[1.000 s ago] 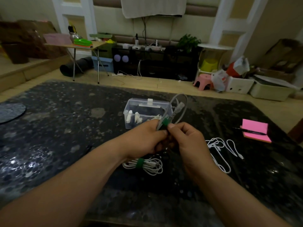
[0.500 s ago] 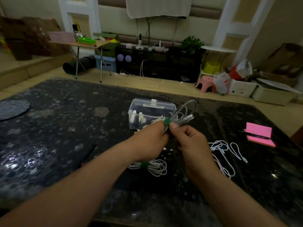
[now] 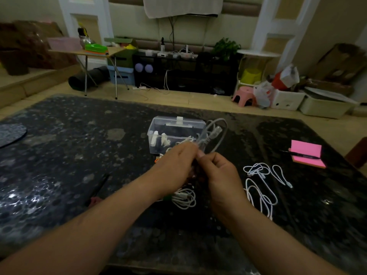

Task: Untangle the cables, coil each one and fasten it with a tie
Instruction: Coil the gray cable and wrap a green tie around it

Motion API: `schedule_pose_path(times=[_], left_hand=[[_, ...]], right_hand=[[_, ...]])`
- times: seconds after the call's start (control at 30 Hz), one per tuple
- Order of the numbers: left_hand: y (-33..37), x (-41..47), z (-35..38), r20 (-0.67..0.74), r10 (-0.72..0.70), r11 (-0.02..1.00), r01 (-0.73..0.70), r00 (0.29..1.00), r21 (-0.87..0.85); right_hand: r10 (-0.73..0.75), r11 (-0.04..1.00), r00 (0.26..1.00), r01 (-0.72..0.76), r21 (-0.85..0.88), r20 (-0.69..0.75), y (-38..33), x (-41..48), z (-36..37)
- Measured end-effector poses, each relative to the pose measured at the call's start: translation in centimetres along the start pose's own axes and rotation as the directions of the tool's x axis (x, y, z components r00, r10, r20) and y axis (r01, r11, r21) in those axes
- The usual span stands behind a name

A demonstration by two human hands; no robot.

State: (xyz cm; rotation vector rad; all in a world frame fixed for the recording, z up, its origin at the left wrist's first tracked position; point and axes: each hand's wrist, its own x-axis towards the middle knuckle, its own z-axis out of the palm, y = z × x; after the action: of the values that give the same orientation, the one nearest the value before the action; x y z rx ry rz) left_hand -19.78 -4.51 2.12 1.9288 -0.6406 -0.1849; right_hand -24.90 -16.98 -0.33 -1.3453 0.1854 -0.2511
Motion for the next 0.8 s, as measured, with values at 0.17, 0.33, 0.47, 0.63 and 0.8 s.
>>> schedule_pose_path(times=[0.17,0.33,0.47,0.63,0.8], left_hand=[[0.6,0.1,0.7,-0.119,-0.008,0.997,-0.002,0.993,-0.079],[0.6,-0.1,1.0,-0.107,-0.152,0.948,0.114,0.983,-0.298],[0.7,0.2,0.1,-0.028,-0.254,0.817,0.199,0.967,-0.542],[0.8,0.1,0.1,-0.042,-0.103,0.906,0.077,0.994,-0.417],[0.7,-0.2,0.6,-0.058,-0.128,0.906,0.093,0.99,-0.414]], right_hand=[[-0.066,0.992,0.997,0.062,-0.112,-0.028,-0.7,0.0,-0.3],[-0.075,0.996,0.997,0.074,-0.044,-0.012,-0.9,-0.3,-0.4],[-0.06,0.998,0.997,0.06,0.014,0.047,-1.3,-0.3,-0.7],[-0.035,0.998,0.996,0.03,0.053,0.085,-1.7,-0.2,-0.2],[-0.1,0.995,0.992,0.098,0.032,0.072,-1.2,-0.4,0.2]])
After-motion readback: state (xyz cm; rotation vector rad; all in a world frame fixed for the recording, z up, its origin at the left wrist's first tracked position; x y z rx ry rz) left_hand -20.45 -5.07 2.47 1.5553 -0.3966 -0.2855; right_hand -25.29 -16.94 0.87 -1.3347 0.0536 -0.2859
